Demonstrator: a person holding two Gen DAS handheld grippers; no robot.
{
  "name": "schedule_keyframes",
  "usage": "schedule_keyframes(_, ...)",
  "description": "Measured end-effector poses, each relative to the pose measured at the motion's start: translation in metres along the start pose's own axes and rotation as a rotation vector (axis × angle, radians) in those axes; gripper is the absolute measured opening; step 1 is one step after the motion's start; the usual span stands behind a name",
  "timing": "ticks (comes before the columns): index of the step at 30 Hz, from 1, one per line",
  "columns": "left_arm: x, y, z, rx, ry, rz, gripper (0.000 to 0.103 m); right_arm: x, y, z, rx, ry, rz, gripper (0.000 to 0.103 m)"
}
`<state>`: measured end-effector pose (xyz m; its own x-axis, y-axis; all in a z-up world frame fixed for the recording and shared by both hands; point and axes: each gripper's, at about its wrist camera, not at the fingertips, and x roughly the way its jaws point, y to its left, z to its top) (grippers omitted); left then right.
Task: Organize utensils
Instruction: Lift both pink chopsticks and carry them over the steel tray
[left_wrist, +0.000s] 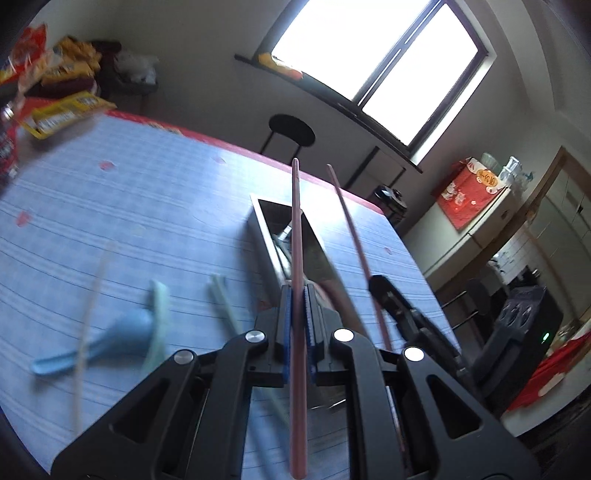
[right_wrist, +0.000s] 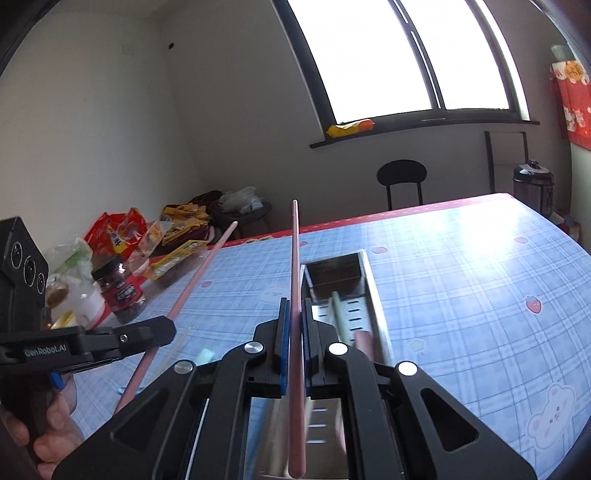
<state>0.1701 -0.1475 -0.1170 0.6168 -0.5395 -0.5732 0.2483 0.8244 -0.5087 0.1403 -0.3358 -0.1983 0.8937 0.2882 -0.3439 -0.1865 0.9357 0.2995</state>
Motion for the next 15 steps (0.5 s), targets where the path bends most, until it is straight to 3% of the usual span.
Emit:
schedule_keyframes(10, 0.079, -0.004, 0.004, -0.173, 0.111, -0.045, 0.011, 0.029, -0.040, -0.014, 0.114, 0.178, 0.004, 0.006)
schedule_keyframes(15, 0.098, -0.002, 0.001, -0.208, 0.131, -0.039, 0.011, 0.034, -0.042, -0.018, 0.137, 0.202, 0.011, 0.006)
